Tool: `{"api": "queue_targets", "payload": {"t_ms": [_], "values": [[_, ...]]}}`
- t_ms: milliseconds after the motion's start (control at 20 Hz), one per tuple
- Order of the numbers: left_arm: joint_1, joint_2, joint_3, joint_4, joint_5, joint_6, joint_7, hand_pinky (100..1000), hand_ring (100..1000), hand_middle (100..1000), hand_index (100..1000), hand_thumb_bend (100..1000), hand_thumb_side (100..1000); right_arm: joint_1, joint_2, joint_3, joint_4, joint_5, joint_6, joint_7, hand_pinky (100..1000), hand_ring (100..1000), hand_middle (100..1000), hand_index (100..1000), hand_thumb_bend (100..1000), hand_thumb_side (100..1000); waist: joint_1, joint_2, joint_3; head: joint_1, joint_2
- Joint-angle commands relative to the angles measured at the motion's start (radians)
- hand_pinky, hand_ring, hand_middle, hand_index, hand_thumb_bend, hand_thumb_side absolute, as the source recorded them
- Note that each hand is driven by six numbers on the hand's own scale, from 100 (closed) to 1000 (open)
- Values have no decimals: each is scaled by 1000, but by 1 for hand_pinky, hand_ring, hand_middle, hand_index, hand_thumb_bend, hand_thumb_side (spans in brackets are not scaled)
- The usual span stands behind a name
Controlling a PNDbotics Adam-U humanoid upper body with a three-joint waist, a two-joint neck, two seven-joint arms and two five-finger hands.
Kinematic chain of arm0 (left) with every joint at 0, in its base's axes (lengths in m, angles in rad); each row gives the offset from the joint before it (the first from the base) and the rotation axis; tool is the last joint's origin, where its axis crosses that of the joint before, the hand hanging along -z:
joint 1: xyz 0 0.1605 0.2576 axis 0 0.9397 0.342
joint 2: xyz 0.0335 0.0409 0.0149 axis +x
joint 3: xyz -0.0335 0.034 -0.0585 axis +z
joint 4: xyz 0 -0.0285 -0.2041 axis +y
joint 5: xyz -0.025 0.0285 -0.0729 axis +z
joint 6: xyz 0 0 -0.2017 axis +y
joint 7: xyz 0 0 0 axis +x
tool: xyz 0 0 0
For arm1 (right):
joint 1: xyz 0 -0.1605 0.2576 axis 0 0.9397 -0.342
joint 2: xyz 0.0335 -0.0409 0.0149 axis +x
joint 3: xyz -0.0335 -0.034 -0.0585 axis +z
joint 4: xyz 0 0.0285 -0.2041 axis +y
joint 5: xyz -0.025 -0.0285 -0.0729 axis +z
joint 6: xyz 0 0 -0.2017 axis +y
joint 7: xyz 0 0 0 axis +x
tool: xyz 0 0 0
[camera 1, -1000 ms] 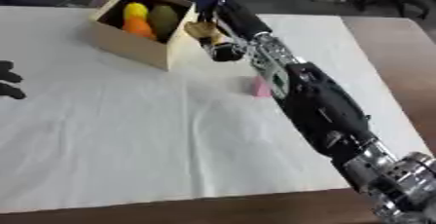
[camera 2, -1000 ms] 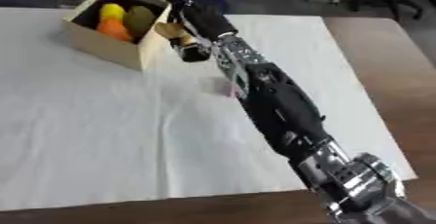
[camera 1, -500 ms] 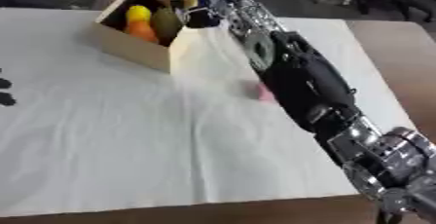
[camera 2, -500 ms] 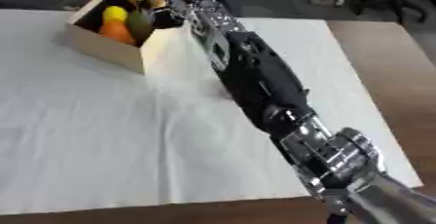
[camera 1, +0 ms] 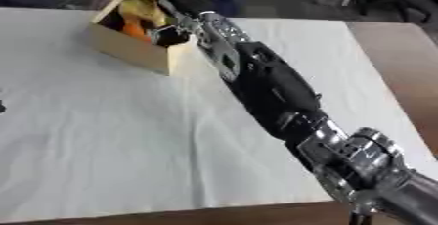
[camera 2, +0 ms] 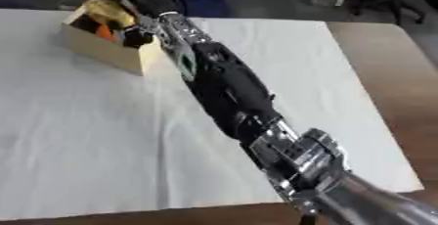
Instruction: Pick up objects on the table and place them in the box.
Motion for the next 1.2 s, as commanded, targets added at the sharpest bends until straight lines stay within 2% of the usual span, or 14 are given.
{"api": "queue_targets", "payload": {"t_ms": [50,250,450,550,700,800,1000,1200], "values": [[-10,7,2,-21,6,0,-3,749,567,607,775,100,715,-28,-3,-9,-11,35,21,-5,739,730,794,909,381,421,-5,-2,1,-6,-14],[-7,5,3,-22,6,2,-3,749,567,607,775,100,717,-29,-20,-8,-24,26,21,-3,739,727,789,907,356,393,-7,-2,-2,-1,-16],[3,8,11,-21,2,3,3,750,567,607,775,100,718,-20,-89,14,-100,-77,-10,57,742,726,786,912,316,379,-11,-5,-16,14,-15],[8,10,16,-21,1,4,6,751,567,607,776,100,719,-5,-137,34,-151,-159,-36,132,752,738,797,922,264,372,-13,-7,-26,24,-15],[15,13,21,-20,0,4,8,751,566,606,776,100,720,36,-228,66,-240,-289,-83,289,777,767,825,941,267,387,-15,-10,-39,39,-13],[20,15,25,-20,-2,5,10,751,566,606,776,100,721,73,-290,82,-303,-347,-94,387,795,792,852,955,275,399,-17,-12,-46,45,-12],[27,18,29,-19,-5,7,10,752,566,607,777,100,724,161,-399,94,-416,-429,-83,553,822,834,898,973,297,418,-20,-14,-57,55,-10],[32,19,33,-19,-8,7,8,753,567,607,778,100,724,238,-466,88,-473,-468,-56,634,832,849,915,979,321,437,-22,-17,-64,56,-9]]}}
